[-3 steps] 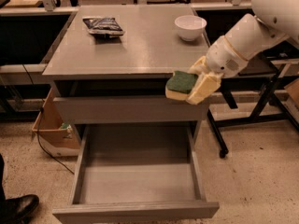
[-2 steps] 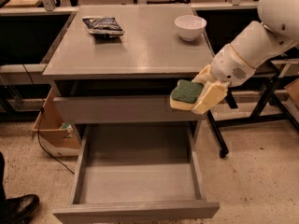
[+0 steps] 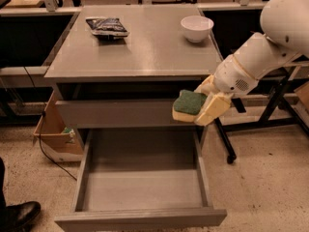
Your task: Place sponge into middle drawer
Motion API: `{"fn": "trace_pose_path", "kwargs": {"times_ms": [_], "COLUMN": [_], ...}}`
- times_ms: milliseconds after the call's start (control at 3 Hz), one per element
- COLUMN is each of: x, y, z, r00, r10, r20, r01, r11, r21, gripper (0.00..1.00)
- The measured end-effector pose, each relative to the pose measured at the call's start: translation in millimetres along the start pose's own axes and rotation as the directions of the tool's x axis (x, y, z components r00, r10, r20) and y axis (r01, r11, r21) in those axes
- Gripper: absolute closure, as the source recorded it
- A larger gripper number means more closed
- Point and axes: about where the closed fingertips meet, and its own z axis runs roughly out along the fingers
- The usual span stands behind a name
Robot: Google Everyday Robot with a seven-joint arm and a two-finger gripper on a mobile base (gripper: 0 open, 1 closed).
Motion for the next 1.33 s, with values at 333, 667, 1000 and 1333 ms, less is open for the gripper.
{"fn": "trace_pose_path", "kwargs": {"times_ms": [333, 667, 1000, 1333], "x": [11, 28, 44, 55], "y": [15, 27, 34, 36], "z": [31, 72, 120, 169], "r00": [1.000, 0.999, 0.997, 0.994], "r10": [-0.020, -0.028, -0.038, -0.046], "r20": [0.022, 0.046, 0.067, 0.098], "r01": [0.021, 0.030, 0.043, 0.057], "r11": [0.9996, 0.9986, 0.9962, 0.9920], "r21": [-0.021, -0.044, -0.076, -0.113], "gripper": [1.00, 1.00, 1.00, 1.00]}}
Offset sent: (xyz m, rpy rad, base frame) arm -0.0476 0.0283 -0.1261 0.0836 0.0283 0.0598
